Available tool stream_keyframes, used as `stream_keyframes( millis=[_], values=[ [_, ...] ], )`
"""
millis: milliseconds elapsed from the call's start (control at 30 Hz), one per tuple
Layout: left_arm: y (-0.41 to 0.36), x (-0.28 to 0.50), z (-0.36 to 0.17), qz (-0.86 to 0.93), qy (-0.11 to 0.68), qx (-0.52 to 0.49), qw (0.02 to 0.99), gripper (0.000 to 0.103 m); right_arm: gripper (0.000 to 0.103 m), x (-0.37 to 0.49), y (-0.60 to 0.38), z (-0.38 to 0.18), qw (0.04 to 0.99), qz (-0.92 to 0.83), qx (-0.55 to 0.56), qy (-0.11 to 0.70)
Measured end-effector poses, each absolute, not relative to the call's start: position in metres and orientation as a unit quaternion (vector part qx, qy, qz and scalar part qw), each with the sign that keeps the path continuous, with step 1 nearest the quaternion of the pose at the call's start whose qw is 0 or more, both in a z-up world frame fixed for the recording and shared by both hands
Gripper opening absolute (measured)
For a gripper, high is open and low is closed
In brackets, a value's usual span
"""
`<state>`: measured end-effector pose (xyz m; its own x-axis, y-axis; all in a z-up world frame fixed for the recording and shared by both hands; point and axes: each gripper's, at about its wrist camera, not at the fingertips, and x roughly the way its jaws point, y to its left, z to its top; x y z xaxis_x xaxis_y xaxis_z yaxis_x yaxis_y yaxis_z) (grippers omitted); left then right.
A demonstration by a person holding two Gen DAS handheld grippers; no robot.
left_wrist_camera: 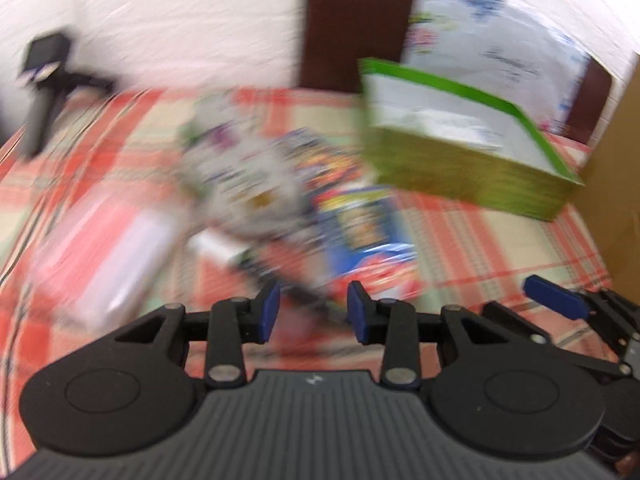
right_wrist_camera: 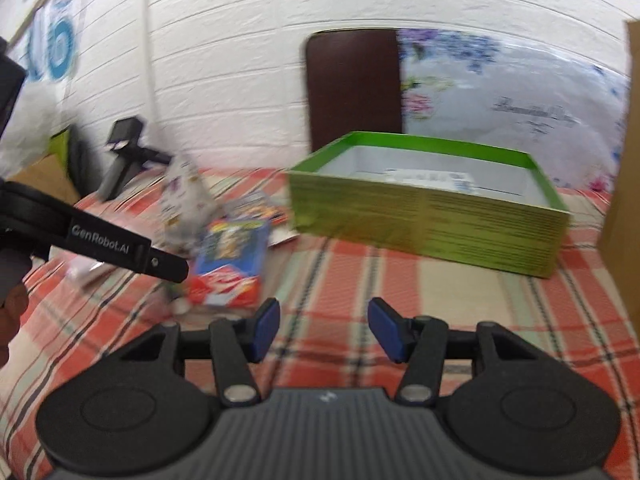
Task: Organize objects
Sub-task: 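Grasp the white-capped black marker with the left gripper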
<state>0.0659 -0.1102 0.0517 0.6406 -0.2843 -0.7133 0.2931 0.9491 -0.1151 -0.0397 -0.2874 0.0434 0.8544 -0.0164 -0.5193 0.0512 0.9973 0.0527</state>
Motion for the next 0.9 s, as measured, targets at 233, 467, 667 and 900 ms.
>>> stream_keyframes(
  millis=[233,467,667,900],
  values=[
    [-0.048,0.067,0.048,-0.122,0.407,-0.053,0.904,0.038,0.051,-0.013,-0.243,0.047,0.958,0.050,-0.022,0.283],
    [-0.030,0.078,0.042,-0.127,0.416,-0.086,0.896,0.039,0.040,0.007,-0.202,0.051,0.952,0.084,-0.102,0.277],
    [-0.032,0.086,0.030,-0.151,0.443,-0.108,0.877,0.038,0.019,0.013,-0.191,0.034,0.939,0.093,-0.120,0.307],
    [-0.037,0.085,0.029,-0.168,0.449,-0.126,0.868,0.049,0.017,-0.013,-0.199,0.046,0.927,0.162,-0.001,0.339]
  ],
)
